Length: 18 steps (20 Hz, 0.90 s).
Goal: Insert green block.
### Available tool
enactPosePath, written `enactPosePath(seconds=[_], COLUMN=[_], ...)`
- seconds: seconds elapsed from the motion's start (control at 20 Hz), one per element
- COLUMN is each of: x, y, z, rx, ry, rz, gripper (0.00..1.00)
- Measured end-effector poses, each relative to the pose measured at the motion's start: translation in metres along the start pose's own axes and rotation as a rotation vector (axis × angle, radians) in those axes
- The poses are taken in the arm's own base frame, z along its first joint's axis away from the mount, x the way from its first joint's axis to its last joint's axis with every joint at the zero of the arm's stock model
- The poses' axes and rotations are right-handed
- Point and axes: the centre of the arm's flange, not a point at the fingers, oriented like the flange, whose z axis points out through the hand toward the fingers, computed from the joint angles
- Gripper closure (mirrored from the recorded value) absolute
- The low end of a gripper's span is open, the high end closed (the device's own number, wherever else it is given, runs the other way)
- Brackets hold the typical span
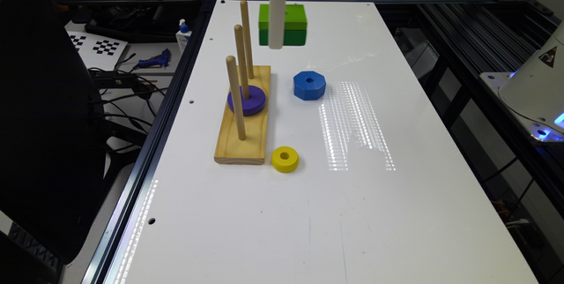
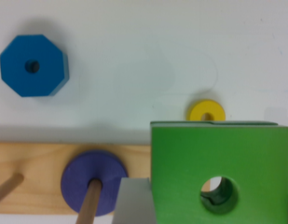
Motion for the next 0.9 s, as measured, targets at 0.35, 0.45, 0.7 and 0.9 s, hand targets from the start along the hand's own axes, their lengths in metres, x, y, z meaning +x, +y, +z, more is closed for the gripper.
enactPosePath(seconds=[0.35, 0.45, 0.7, 0.9], x=[0.012, 0.013, 0.012, 0.007], y=[-0.02, -0.024, -0.029, -0.033], z=[0.003, 0.004, 0.004, 0.004], rx=[0.012, 0.013, 0.016, 0.017], ry=[-0.005, -0.007, -0.008, -0.008], rz=[-0.006, -0.008, -0.011, -0.012], gripper=[1.0, 1.0, 1.0, 1.0])
